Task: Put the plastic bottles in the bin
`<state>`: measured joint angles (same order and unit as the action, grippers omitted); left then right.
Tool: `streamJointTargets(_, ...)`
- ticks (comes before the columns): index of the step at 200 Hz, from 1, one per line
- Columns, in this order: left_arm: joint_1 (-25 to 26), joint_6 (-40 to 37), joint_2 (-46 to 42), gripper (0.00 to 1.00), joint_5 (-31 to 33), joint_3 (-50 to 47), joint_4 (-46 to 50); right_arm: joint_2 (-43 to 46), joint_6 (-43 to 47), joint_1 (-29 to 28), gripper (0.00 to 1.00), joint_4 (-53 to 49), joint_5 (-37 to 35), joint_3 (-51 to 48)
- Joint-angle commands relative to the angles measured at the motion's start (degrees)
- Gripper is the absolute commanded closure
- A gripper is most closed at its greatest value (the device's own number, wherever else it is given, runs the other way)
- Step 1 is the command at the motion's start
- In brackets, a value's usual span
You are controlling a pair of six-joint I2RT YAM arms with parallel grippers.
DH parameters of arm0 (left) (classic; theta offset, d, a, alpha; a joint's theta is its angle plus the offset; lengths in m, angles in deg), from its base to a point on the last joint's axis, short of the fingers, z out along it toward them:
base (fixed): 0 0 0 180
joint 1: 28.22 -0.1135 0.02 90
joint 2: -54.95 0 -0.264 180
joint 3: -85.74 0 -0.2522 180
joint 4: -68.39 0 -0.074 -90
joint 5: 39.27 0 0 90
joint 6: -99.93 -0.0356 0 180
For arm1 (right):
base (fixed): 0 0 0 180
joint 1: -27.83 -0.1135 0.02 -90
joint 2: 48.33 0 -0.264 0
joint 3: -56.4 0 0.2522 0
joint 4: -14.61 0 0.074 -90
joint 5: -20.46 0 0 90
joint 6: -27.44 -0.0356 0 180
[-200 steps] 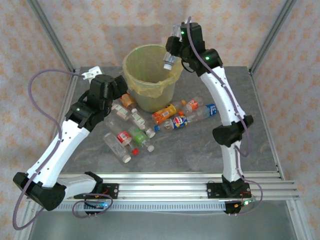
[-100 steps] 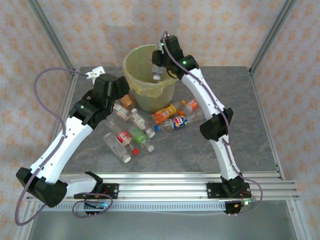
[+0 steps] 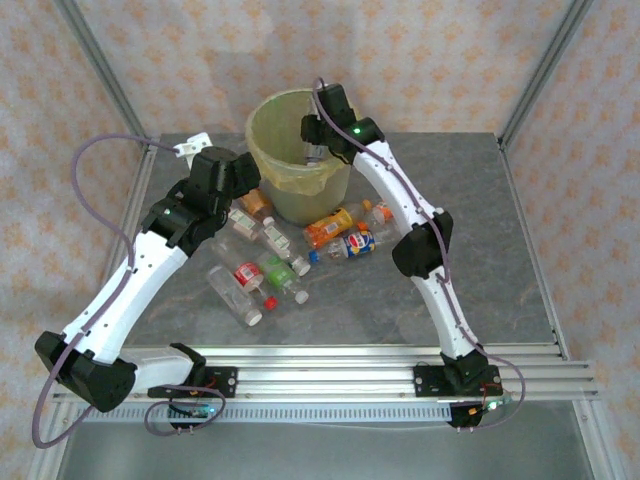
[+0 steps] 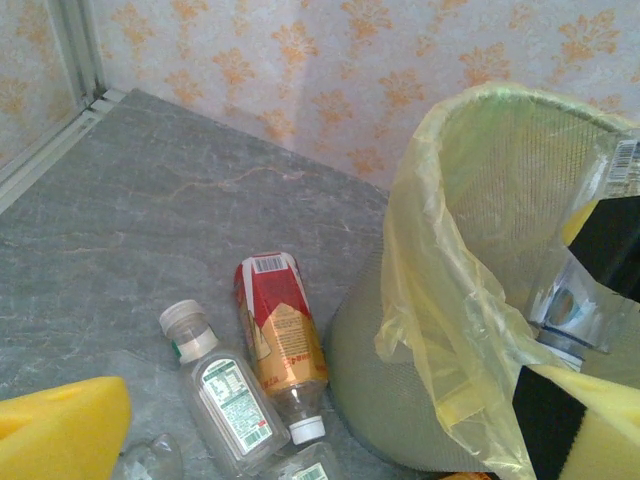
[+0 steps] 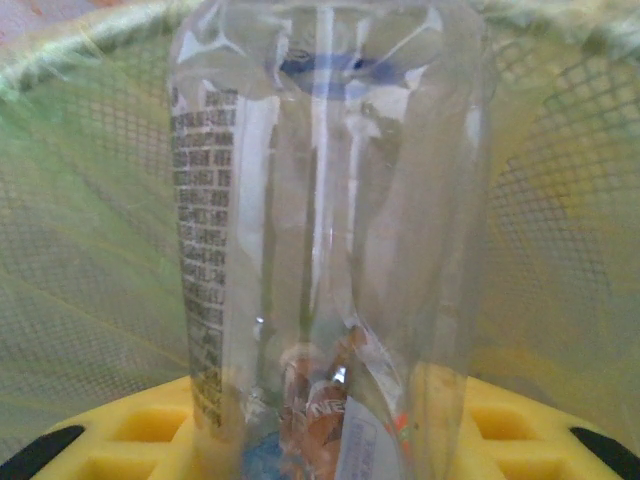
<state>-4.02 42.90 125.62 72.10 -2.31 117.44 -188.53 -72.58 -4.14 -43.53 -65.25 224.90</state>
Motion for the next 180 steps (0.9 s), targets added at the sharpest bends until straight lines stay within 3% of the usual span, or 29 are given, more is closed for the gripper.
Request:
streamJointTargets(1,-0.5,-0.2,-0.3,0.00,0.1,0.3,-0.1,-1.6,1.9,-0.2,0.57,-1.8,-1.7,2.3)
streamJointTargets(55,-0.5,0.1,-0.6,0.00,0.4,0.2,0.1,-3.6,3.8,-0.2,0.52,-3.1,-3.2,2.3)
streamJointTargets(148,-0.6,0.0,-0.6,0.00,1.3,0.5,0.6,-4.2,4.8,-0.2,0.20,-1.7,-4.1,2.5)
streamJointTargets(180,-0.5,0.0,-0.7,0.00,1.6,0.5,0.9,-4.2,5.0,-0.3,0.17,-0.4,-4.1,2.7)
